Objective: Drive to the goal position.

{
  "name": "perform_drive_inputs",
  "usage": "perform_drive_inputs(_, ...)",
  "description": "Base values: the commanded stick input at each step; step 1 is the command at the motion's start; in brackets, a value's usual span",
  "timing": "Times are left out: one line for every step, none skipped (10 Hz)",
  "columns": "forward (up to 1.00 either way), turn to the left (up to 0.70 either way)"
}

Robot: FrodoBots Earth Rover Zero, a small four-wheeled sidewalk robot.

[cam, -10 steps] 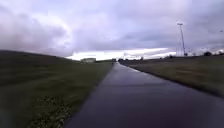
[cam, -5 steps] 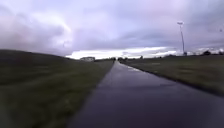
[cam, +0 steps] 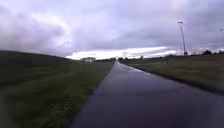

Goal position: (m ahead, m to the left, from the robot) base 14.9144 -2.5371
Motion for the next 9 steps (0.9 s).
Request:
perform_drive_inputs(0.7, -0.27)
perform_drive_inputs(0.7, -0.27)
perform_drive_inputs(0.7, -0.27)
perform_drive_inputs(0.7, -0.27)
perform_drive_inputs(0.7, -0.27)
perform_drive_inputs(0.7, -0.27)
perform_drive_inputs(0.7, -0.27)
perform_drive_inputs(0.7, -0.23)
perform_drive_inputs(0.7, -0.05)
